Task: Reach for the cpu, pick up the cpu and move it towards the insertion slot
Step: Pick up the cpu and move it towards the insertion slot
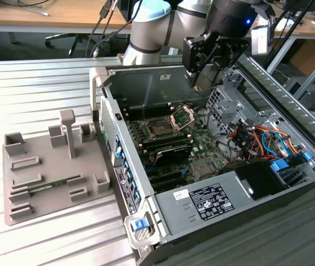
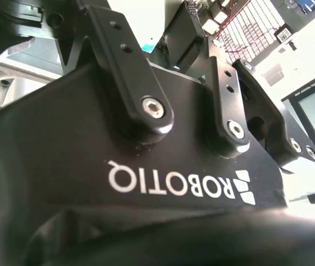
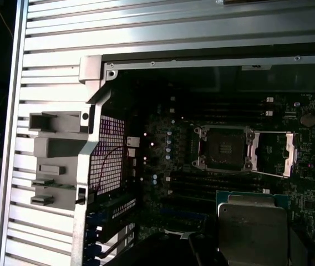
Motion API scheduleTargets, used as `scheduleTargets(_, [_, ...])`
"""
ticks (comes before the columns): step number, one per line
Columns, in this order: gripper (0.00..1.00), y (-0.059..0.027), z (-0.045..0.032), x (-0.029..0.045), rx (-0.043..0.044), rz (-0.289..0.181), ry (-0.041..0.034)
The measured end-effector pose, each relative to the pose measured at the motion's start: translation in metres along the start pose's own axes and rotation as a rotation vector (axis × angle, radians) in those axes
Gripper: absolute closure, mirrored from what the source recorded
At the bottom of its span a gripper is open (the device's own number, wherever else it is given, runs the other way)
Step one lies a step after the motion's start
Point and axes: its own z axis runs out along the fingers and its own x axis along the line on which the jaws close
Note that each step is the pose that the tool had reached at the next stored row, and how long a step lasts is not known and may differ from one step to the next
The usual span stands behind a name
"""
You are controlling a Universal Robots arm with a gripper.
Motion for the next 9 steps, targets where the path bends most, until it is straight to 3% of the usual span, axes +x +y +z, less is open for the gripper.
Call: scheduleTargets(9, [0.45, -0.0001, 0.0024, 0.0, 0.0, 0.0, 0.0001])
